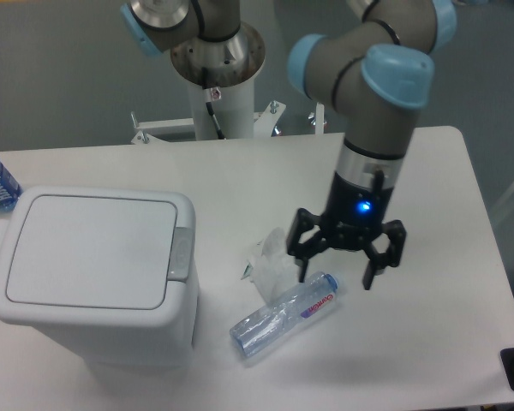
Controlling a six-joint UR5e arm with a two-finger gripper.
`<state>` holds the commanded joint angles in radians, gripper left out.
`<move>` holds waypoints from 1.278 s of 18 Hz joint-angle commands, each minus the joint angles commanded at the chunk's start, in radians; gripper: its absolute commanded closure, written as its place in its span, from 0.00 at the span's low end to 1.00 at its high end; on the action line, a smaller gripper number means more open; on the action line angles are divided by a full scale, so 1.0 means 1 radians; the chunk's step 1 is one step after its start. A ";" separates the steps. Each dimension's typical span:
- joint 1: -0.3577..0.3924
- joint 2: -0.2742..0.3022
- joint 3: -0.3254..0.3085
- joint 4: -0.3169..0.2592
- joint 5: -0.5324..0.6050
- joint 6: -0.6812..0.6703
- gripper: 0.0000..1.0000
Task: Open the trash can
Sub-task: 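Move the gripper toward the grey button on the trash can lid, then lower the gripper finger onto the grey button to pop the lid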
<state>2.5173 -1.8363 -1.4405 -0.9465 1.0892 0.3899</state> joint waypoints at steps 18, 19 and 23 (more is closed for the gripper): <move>-0.114 0.040 -0.081 0.006 -0.006 -0.088 0.00; -0.114 0.040 -0.089 0.006 0.001 -0.086 0.00; -0.118 0.048 -0.112 0.006 0.012 -0.086 0.00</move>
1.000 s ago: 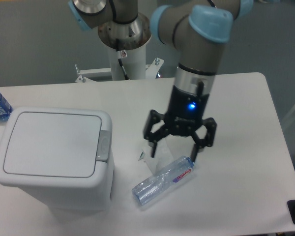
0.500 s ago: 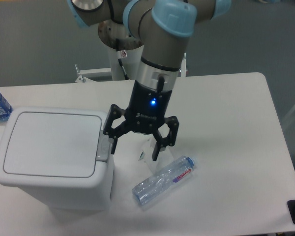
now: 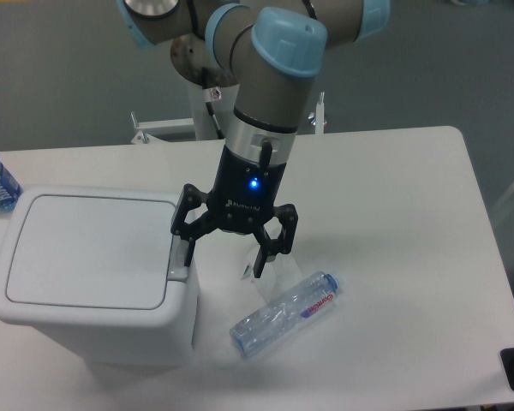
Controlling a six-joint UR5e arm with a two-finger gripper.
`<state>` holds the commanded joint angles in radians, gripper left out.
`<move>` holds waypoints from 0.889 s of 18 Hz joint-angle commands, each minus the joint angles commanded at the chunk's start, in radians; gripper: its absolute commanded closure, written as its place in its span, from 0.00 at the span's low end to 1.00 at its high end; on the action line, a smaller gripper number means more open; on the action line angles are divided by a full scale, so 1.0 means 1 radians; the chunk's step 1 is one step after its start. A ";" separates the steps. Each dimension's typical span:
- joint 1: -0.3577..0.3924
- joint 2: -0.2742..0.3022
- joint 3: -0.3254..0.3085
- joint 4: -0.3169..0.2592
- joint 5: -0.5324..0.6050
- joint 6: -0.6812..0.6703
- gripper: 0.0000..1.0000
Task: Open the trash can
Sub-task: 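Lower the gripper finger onto the grey button to pop the lid, then hold the gripper above the button while the lid swings open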
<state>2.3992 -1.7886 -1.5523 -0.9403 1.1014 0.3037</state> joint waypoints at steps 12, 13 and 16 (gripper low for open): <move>0.020 0.008 0.049 -0.006 -0.005 -0.011 0.00; 0.037 0.006 0.057 -0.006 -0.005 -0.005 0.00; 0.080 -0.026 0.081 0.001 0.000 0.009 0.00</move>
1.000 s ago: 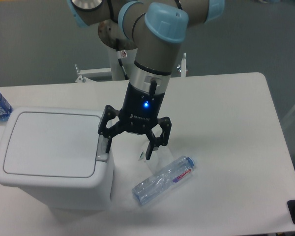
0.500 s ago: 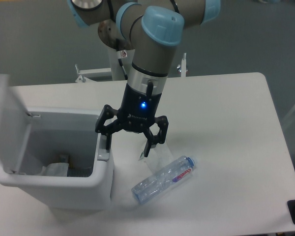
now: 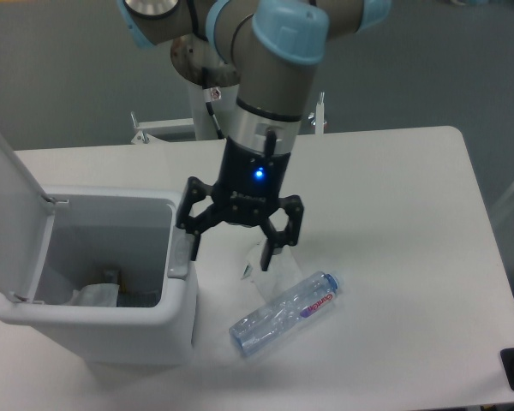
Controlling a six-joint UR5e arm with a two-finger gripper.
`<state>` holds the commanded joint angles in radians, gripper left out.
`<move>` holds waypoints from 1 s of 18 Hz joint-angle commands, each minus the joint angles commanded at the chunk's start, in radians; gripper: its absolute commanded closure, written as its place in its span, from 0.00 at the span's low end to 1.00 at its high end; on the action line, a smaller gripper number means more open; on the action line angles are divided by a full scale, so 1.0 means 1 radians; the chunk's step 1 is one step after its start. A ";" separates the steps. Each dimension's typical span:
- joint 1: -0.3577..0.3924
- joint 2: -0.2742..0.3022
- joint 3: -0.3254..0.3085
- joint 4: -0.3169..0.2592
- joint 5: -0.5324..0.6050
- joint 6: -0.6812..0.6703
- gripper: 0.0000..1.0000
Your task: Open the trash can
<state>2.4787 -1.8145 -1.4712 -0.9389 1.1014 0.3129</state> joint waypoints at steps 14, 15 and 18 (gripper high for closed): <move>0.143 -0.181 -0.021 0.015 0.334 0.601 0.00; 0.147 -0.181 -0.023 0.009 0.369 0.674 0.00; 0.147 -0.184 -0.063 0.009 0.446 0.805 0.00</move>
